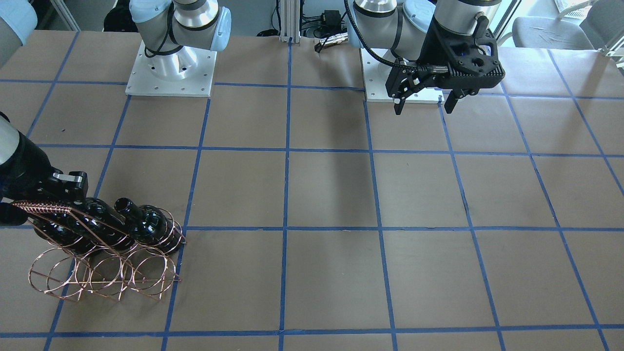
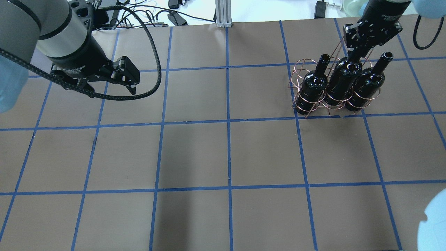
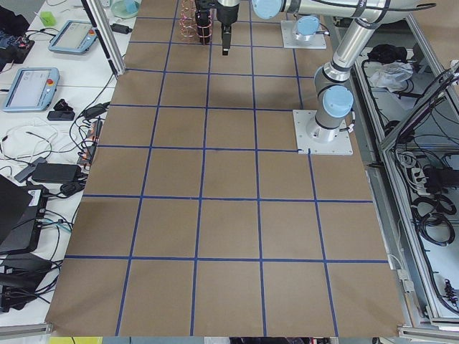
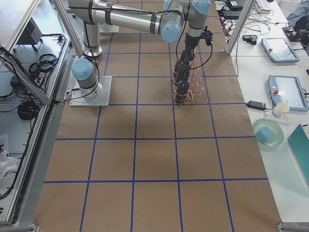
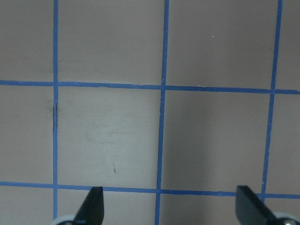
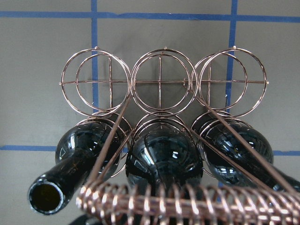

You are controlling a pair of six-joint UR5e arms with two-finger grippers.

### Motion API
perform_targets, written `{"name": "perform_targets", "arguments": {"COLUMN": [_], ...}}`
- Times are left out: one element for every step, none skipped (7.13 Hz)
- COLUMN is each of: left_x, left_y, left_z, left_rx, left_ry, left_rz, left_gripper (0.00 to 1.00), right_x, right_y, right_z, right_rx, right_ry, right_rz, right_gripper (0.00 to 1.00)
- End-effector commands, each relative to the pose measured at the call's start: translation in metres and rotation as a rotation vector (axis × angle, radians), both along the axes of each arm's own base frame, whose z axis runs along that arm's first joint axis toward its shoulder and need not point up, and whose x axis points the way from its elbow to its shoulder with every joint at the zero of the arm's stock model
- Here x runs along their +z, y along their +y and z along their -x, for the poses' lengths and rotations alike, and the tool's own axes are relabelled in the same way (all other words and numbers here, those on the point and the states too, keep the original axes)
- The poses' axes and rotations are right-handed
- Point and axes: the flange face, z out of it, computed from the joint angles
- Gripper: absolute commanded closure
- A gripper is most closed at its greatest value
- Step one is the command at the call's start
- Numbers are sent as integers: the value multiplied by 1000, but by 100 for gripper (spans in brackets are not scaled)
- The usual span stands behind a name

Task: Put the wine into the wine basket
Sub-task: 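Lower the bottle into the empty rack slot beside the others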

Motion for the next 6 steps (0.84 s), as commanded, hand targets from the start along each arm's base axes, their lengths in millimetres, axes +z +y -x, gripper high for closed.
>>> {"name": "perform_targets", "arguments": {"left_x": [0, 0, 0, 1, 0, 0], "left_y": [1, 1, 1, 1, 1, 1], "left_z": [0, 0, 0, -1, 0, 0], "left_rx": [0, 0, 0, 1, 3, 1], "left_ry": [-4, -4, -4, -4, -4, -4], "left_rz": [0, -1, -1, 0, -1, -1], "left_gripper": [0, 0, 0, 0, 0, 0], "right_x": [-17, -19, -23, -24, -28, -35], "right_y": [2, 2, 0, 0, -1, 2], "right_z": [0, 0, 0, 0, 0, 0], "right_rx": [2, 7, 5, 7, 7, 7], "right_ry": [2, 0, -1, -2, -5, -5], "right_rz": [-11, -13, -19, -22, -31, -44], "right_gripper": [100, 100, 100, 100, 100, 100]}}
